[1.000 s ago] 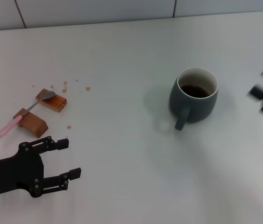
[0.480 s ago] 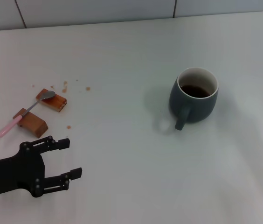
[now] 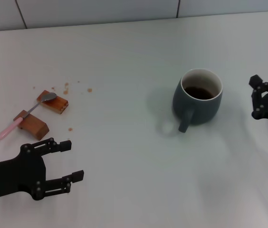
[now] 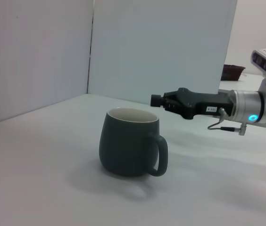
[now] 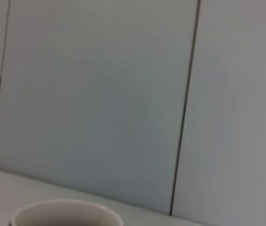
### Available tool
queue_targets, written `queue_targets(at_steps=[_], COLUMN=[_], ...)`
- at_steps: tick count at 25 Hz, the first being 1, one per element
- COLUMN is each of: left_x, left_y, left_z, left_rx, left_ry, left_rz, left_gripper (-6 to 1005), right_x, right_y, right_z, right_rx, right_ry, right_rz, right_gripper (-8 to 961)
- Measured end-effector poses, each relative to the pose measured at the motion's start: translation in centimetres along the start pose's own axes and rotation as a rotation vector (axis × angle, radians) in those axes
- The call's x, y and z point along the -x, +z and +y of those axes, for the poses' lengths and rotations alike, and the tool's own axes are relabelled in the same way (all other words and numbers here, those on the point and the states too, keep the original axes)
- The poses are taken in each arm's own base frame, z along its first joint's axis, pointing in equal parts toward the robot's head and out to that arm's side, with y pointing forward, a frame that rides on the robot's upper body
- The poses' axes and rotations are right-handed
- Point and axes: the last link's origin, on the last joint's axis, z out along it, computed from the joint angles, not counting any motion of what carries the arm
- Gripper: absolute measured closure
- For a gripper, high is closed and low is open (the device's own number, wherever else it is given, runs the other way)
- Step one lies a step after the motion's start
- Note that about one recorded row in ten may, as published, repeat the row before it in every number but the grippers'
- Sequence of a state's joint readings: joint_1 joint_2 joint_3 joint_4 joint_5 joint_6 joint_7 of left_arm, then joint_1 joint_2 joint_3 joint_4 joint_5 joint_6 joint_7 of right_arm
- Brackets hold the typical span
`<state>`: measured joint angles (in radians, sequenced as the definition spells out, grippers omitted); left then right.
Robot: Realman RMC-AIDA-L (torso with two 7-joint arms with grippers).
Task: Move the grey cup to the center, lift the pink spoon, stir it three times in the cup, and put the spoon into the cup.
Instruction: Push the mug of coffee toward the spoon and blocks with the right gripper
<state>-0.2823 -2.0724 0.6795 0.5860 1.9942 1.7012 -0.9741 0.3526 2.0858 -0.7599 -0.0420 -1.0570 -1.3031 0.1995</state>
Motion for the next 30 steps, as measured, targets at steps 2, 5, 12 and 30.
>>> queue_targets(at_steps=[2,5,12,30], left_x=[0.0,0.0,0.0,0.1], left_y=[0.0,0.0,0.0,0.2], left_z=[0.0,0.0,0.0,0.1], left_rx=[0.0,0.0,0.0,0.007], left_ry=[0.0,-0.001,-0.002,-0.01], left_rz=[0.0,0.0,0.0,0.006], left_gripper=[212,212,212,211], right_x=[-0.2,-0.4,-0.4,1.3], right_y=[0.5,1.1,2.4,5.8], right_z=[0.3,0.8,1.9,6.2], right_rx=[0.014,0.035,0.084,0.236], right_ry=[-0.012,-0.012,-0.005,0.052], right_rz=[0.022,0.046,0.069,0.05], right_gripper=[955,956,955,955])
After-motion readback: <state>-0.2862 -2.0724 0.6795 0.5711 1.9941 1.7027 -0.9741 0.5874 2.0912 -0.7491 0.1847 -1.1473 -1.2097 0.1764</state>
